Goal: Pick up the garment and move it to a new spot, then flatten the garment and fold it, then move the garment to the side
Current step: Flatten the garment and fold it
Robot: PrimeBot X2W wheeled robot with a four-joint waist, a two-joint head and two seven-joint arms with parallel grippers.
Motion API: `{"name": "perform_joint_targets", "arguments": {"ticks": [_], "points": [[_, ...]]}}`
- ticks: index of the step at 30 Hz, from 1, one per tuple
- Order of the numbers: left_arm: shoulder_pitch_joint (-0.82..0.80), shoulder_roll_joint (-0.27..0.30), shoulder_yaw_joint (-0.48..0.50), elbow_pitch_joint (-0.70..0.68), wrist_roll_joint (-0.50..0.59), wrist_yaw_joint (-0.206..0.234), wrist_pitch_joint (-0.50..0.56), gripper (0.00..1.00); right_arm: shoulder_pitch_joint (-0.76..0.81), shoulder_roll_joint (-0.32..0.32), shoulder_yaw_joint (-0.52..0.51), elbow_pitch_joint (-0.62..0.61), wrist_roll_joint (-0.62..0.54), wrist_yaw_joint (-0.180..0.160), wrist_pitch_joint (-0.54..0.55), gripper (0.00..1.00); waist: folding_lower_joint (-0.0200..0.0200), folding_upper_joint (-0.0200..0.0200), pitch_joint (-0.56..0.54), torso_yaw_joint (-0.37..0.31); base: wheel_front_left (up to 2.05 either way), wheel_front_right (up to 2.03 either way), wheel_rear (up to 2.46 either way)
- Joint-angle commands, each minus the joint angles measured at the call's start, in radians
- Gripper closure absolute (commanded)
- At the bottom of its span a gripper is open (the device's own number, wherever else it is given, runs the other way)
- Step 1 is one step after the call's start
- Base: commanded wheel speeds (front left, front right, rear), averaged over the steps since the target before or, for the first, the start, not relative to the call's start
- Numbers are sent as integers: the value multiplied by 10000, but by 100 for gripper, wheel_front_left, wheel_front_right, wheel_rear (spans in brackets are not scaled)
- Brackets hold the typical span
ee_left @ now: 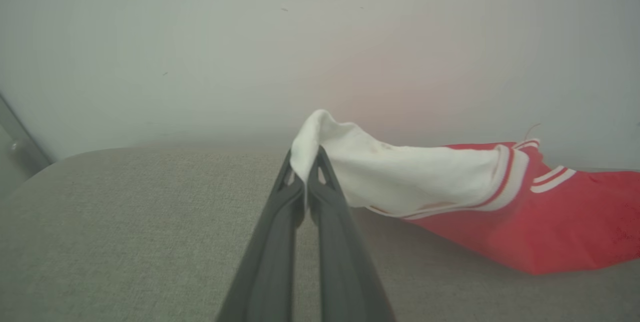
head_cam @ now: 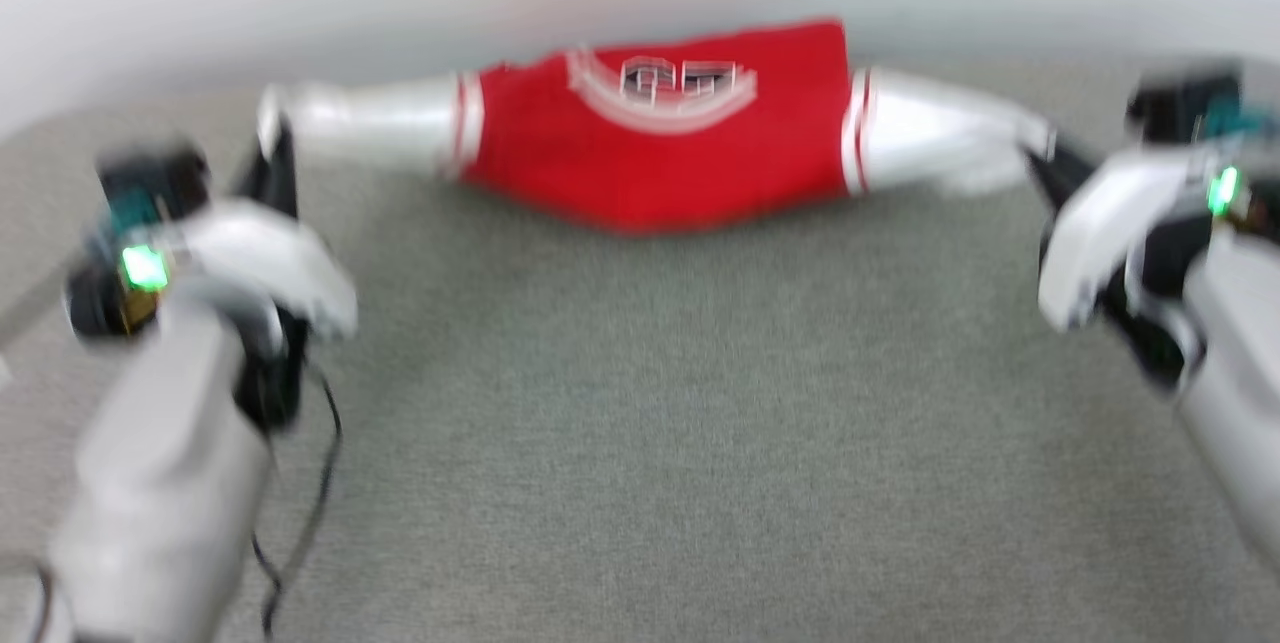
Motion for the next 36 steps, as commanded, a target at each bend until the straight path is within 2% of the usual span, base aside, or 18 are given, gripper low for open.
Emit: {"name": "perform_joint_targets", "arguments": {"ticks": [1, 7, 13, 17, 21, 26, 27, 28, 29, 32, 36], "points": [[611, 73, 61, -285, 29, 99, -23, 100, 568, -156, -57, -233, 185, -6, 17, 100, 1, 0, -853, 180, 0, 0, 0], [3398, 459, 128, -1620, -147, 606, 68, 100, 3217, -526, -545, -1369, 504, -6, 308, 100, 1, 0, -1716, 243, 0, 0, 0], [5969, 1135, 320, -3689, -489, 1553, 671, 100, 5863, -749, -1695, -2867, 335, -5, 1044, 100, 1, 0, -2128, 222, 0, 0, 0], [7471, 1673, 381, -5317, -478, 2422, 1208, 100, 7733, -724, -2912, -4205, -221, -6, 1895, 100, 1, 0, -2233, 196, 0, 0, 0], [8703, 2123, 339, -6858, -442, 3234, 1793, 100, 9744, -157, -4339, -5721, -897, -6, 3043, 100, 1, 0, -2262, 238, 0, 0, 0], [9789, 2312, 294, -8163, -497, 3888, 2146, 100, 11731, 939, -5746, -7578, -1920, -6, 4646, 100, 1, 0, -2228, 270, 0, 0, 0], [9896, 2266, 275, -8368, -494, 3964, 2154, 100, 11943, 1177, -5951, -7936, -2057, -6, 4911, 79, 1, 0, -2201, 277, 0, 0, 0], [9949, 2200, 264, -8567, -469, 4051, 2103, 100, 12076, 1371, -6124, -8251, -2212, -6, 5133, 51, 1, 0, -2152, 282, 0, 0, 0], [9933, 2162, 225, -8732, -399, 4096, 2059, 100, 12109, 1516, -6263, -8578, -2350, -6, 5225, 0, 1, 0, -2096, 299, 0, 0, 0], [9733, 2063, 103, -9054, -283, 4104, 1982, 100, 11948, 1823, -6533, -9107, -2542, -5, 5321, 0, 1, 0, -1966, 327, 0, 0, 0], [9201, 1952, 4, -9469, -4, 4053, 1845, 100, 10840, 2241, -7254, -9705, -2766, -5, 4978, 0, 1, 0, -1500, 352, 0, 0, 0]]}}
